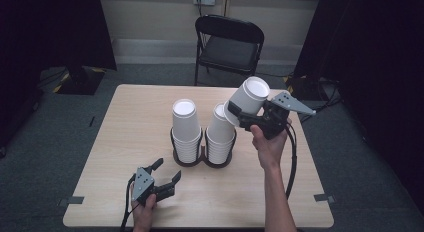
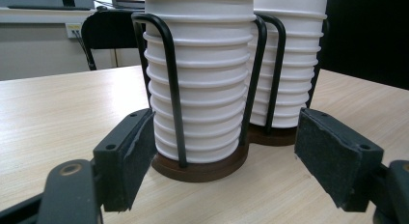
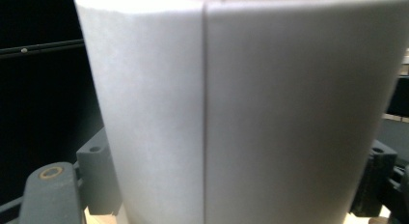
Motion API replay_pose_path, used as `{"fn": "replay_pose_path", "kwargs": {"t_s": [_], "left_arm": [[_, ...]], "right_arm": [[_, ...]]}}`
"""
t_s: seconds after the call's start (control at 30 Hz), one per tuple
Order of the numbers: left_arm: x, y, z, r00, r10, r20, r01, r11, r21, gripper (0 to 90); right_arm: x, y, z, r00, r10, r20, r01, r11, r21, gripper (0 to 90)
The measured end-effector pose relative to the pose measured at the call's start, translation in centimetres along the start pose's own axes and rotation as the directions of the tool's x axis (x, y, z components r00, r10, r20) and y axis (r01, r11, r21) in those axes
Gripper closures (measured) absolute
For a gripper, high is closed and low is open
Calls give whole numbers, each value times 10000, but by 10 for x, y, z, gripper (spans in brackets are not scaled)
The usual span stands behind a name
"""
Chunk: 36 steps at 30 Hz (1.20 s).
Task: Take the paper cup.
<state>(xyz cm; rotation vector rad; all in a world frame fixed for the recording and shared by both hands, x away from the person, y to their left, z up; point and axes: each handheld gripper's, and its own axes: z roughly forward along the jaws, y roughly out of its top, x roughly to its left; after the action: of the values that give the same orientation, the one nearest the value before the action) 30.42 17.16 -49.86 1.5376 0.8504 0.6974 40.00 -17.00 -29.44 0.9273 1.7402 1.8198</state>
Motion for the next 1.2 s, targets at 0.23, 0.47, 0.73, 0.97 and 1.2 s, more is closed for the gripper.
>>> {"fn": "replay_pose_path", "kwargs": {"t_s": [0.23,0.47,0.73,0.97,1.2], "left_arm": [[0,0,0,10000,-33,-70,33,10000,-6,220],[1,0,-1,9999,-137,-28,137,9999,-93,184],[2,0,-1,9999,-128,55,128,9999,-72,184],[2,1,2,10000,-25,54,23,9997,259,184],[1,1,1,9995,-42,297,33,9995,308,199]], "right_arm": [[-2,-2,-17,9988,53,493,-53,10000,-4,159],[-6,-10,-31,9959,257,867,-261,9997,35,160],[-10,-24,-44,9923,689,1028,-708,9974,153,160],[-8,-42,-54,9899,1035,970,-1060,9941,211,160],[-13,-61,-62,9830,1600,896,-1644,9855,431,160]]}}
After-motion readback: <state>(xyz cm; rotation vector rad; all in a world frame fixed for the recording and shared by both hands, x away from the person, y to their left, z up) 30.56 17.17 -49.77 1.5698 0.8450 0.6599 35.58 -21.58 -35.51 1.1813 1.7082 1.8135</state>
